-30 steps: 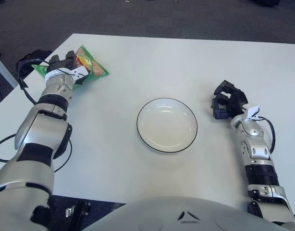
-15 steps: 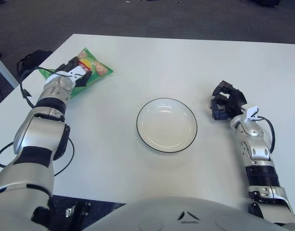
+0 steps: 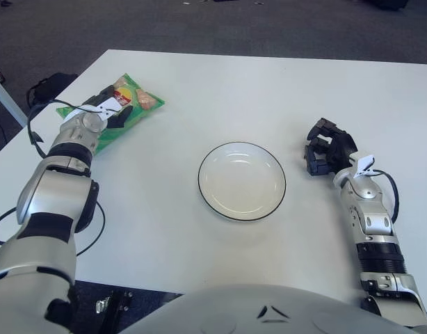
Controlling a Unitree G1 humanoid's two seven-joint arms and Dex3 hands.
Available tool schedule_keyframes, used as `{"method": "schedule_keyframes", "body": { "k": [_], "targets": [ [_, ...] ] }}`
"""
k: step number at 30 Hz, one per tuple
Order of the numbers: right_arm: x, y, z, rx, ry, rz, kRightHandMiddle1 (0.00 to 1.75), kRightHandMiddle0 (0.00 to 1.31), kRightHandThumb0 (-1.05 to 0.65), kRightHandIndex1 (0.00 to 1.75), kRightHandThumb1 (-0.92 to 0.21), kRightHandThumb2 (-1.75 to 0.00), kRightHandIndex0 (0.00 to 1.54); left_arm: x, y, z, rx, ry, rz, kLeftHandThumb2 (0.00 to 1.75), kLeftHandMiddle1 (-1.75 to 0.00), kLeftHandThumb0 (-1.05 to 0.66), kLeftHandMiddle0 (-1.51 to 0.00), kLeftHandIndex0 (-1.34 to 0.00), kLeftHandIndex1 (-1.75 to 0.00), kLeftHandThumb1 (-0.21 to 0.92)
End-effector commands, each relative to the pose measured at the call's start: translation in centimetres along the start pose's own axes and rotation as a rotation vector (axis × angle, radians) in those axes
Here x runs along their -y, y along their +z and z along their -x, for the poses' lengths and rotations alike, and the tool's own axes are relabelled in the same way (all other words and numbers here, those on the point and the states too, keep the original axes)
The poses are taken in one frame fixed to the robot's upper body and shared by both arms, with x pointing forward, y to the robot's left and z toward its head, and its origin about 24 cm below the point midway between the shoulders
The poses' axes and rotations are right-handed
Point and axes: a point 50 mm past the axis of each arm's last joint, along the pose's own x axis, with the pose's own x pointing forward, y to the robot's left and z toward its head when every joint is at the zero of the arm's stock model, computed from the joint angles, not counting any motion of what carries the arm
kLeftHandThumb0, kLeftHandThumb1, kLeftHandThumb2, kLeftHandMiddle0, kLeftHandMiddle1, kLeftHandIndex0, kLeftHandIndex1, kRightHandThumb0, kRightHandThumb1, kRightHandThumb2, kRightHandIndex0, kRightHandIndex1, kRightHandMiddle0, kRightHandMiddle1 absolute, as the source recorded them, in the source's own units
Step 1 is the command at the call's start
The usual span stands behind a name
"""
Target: Put the snack into the plate.
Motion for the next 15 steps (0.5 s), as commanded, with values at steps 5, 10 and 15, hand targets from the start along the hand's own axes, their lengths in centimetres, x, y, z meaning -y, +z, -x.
{"method": "schedule_keyframes", "body": {
  "k": [5, 10, 15],
  "targets": [
    [-0.7, -4.2, 1.6, -0.231, 0.040, 0.015, 1.75, 0.53, -0.01, 1.62, -0.11, -1.52, 0.82, 4.6, -1.0, 0.7, 0.005, -0.010, -0.275, 0.85, -0.87, -1.05, -0.01, 0.00, -0.55, 0.92],
    [-0.8, -4.1, 1.7, -0.232, 0.041, 0.016, 1.75, 0.53, -0.01, 1.63, -0.11, -1.52, 0.81, 5.4, -0.5, 0.8, 0.038, 0.017, -0.386, 0.81, -0.90, -1.05, 0.00, 0.00, -0.70, 0.92],
    [-0.8, -4.0, 1.6, -0.234, 0.049, 0.021, 1.75, 0.54, -0.01, 1.63, -0.10, -1.53, 0.82, 5.8, -0.3, 0.8, 0.065, 0.008, -0.516, 0.65, -0.67, -1.05, 0.00, 0.00, -0.75, 0.92]
  ]
}}
